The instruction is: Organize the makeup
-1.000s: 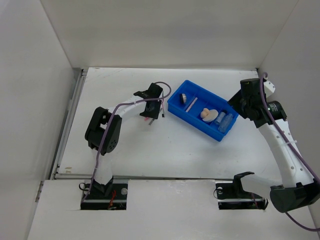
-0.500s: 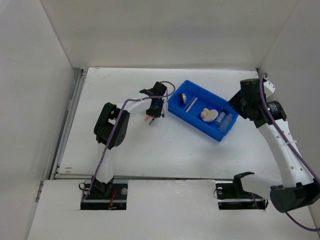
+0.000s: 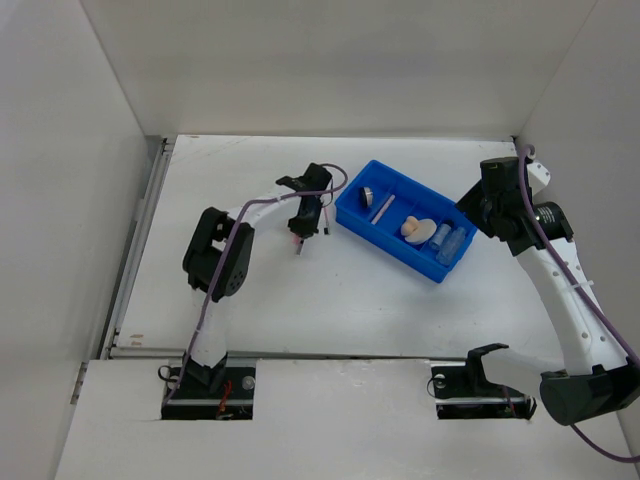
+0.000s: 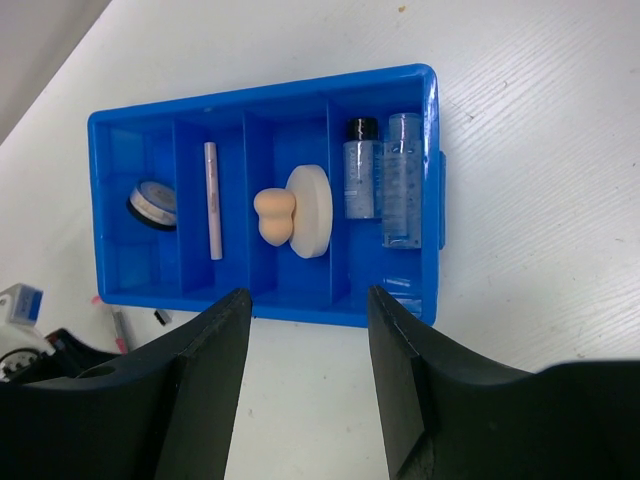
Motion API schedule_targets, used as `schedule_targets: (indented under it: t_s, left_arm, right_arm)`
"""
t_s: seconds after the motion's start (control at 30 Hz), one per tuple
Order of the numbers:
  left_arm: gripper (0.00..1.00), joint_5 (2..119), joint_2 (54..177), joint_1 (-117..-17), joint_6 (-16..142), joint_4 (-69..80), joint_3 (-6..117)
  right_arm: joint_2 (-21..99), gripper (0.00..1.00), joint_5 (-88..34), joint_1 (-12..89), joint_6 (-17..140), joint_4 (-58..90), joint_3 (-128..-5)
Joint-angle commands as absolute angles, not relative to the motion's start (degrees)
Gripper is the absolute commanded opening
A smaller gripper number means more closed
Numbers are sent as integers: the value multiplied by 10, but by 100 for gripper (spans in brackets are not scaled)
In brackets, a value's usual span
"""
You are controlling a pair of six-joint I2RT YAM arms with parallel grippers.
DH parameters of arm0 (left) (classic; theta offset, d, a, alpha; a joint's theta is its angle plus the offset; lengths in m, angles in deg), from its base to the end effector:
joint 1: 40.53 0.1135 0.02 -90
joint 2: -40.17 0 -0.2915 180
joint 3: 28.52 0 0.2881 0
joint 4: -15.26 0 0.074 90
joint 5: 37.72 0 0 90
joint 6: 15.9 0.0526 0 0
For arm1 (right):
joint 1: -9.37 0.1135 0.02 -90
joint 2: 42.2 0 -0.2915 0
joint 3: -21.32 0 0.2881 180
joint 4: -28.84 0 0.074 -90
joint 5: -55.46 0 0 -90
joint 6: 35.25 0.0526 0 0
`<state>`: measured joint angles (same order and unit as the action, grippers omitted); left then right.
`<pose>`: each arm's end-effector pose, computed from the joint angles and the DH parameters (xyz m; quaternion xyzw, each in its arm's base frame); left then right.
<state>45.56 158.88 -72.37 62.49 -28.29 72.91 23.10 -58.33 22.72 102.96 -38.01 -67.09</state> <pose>0.4252 -0.2568 0.1734 0.1551 0.9537 -0.0404 0.2545 0.2495 0.0374 0.4070 0.3468 0.8343 0.0339 0.4272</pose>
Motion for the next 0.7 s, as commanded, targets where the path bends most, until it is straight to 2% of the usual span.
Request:
schedule_targets:
  t_s: [0.0, 0.2, 0.33, 0.47, 0.67]
  left_arm:
    - [0, 433, 1474, -727, 618, -346, 724]
    - [0, 496, 1397, -746, 629, -363, 777]
    - [0, 524, 1454, -786, 655, -391, 908]
    - [0, 549, 1565, -818, 673, -397, 1037]
    - [0, 636, 1668, -825, 668, -335, 1173]
  right_arm:
    - [220, 56, -595, 230, 1024, -369, -674]
    - [220, 56, -595, 230, 1024, -364, -669]
    - [220, 56, -600, 230, 1024, -364, -669]
    - [215, 56, -605, 230, 1024, -364, -669]
    - [215, 56, -642, 230, 1018, -385, -704]
